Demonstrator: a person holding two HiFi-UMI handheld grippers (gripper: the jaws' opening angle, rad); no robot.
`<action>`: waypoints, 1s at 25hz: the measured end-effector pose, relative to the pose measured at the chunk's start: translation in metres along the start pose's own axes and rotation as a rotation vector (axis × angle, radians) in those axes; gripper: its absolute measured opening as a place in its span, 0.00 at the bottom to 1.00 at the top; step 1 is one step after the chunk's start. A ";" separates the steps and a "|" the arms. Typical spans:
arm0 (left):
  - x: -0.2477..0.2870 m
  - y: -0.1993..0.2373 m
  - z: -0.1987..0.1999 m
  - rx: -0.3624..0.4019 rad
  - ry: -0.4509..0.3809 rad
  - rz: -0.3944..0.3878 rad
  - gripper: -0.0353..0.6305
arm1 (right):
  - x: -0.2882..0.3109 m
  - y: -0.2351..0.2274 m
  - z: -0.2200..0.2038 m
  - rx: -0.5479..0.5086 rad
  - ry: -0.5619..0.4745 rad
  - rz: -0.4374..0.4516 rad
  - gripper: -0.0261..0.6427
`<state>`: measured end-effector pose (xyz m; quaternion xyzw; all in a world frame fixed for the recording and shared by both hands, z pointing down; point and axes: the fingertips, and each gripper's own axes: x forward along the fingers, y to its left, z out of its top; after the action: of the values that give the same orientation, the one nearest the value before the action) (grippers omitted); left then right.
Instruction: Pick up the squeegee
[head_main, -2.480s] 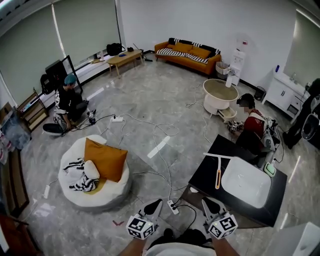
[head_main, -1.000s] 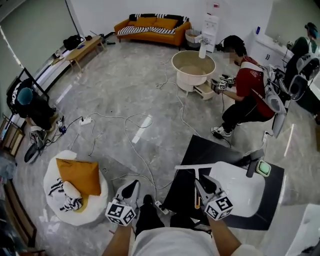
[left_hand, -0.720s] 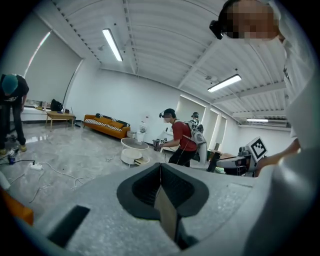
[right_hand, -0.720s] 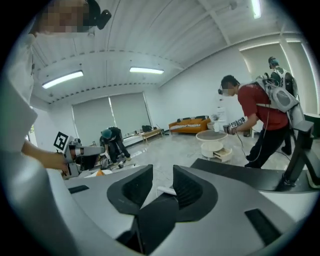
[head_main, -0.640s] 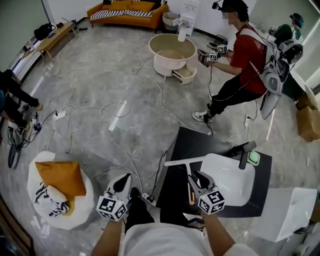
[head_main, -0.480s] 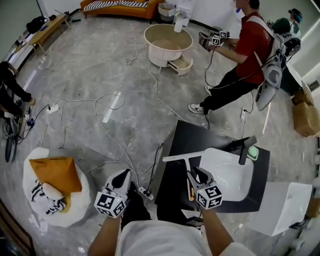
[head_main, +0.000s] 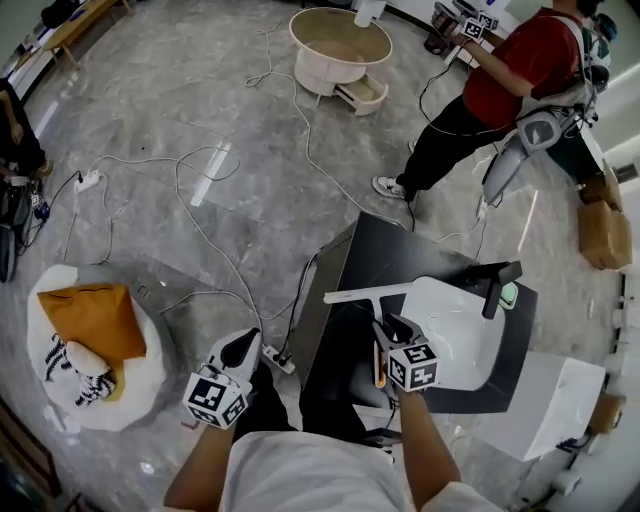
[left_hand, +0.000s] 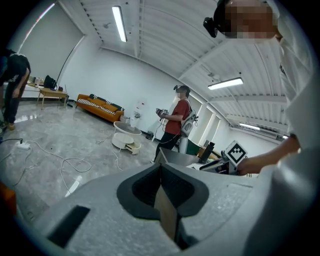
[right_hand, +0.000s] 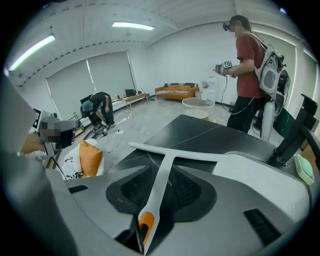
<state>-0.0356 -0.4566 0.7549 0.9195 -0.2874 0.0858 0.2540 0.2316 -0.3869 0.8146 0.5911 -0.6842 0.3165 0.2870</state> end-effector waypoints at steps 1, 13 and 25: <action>0.000 0.000 -0.003 -0.007 0.002 -0.001 0.08 | 0.002 -0.002 -0.002 0.005 0.014 -0.008 0.20; -0.003 0.000 -0.008 -0.032 0.005 -0.009 0.08 | 0.020 0.000 -0.010 0.043 0.120 -0.021 0.20; -0.007 -0.018 0.001 -0.051 -0.027 -0.030 0.08 | 0.019 -0.008 -0.003 0.118 0.099 0.008 0.17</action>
<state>-0.0311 -0.4407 0.7447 0.9181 -0.2789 0.0623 0.2745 0.2372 -0.3974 0.8315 0.5878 -0.6518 0.3864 0.2835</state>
